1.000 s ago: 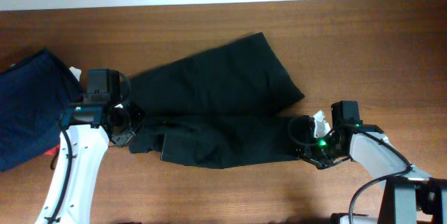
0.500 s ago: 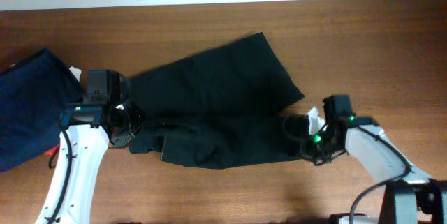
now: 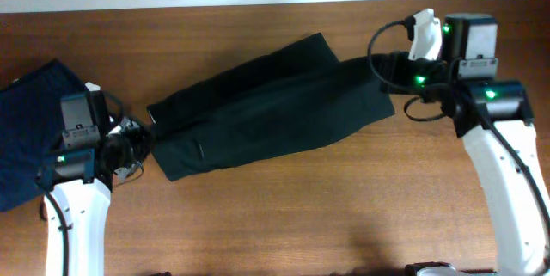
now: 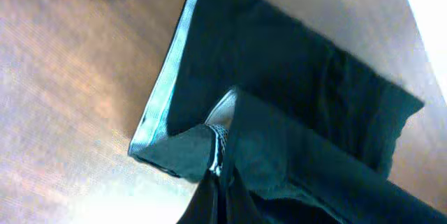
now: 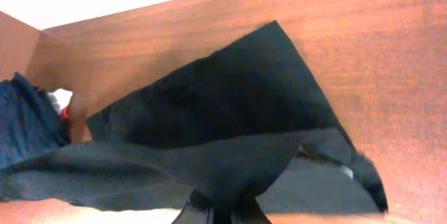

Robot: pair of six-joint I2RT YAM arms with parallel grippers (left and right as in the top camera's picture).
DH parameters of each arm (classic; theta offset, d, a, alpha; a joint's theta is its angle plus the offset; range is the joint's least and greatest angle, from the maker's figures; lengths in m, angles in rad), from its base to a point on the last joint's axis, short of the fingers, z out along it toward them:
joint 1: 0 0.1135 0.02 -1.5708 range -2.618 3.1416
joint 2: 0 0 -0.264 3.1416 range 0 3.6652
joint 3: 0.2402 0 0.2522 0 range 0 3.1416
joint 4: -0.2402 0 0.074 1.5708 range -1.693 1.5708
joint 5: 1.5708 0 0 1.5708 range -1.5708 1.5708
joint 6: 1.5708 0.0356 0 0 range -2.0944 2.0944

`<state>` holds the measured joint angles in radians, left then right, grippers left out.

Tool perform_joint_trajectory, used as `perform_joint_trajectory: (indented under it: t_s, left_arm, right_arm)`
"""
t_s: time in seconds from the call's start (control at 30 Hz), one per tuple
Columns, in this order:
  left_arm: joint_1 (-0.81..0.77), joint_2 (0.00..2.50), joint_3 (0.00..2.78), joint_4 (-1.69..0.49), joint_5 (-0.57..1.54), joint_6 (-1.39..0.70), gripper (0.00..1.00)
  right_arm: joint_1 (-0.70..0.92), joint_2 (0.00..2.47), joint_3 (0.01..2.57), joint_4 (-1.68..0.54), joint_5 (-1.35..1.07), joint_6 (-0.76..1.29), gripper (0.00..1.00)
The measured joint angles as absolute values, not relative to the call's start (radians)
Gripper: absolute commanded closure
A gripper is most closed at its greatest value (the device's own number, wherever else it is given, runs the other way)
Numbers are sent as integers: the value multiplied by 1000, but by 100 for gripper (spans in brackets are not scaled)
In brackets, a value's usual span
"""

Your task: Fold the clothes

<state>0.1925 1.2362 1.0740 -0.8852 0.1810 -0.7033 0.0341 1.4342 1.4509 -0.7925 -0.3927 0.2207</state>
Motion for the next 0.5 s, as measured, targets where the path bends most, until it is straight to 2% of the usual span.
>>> perform_joint_trajectory:
  t_s: [0.17, 0.4, 0.43, 0.47, 0.5]
  left_arm:
    - [194, 1275, 1074, -805, 152, -703, 99]
    - [194, 1459, 1074, -659, 151, -703, 99]
    - [194, 1498, 1074, -619, 152, -703, 98]
    - [194, 1531, 1074, -575, 153, -703, 92]
    - [194, 1563, 1074, -527, 153, -704, 69]
  right_arm:
    - [53, 1570, 1452, -717, -366, 221, 96]
    - [64, 1785, 1452, -485, -363, 220, 96]
    - [67, 1806, 1452, -432, -364, 220, 90]
    - [70, 1822, 1452, -397, -364, 219, 76]
    - [73, 1840, 1452, -355, -366, 213, 43]
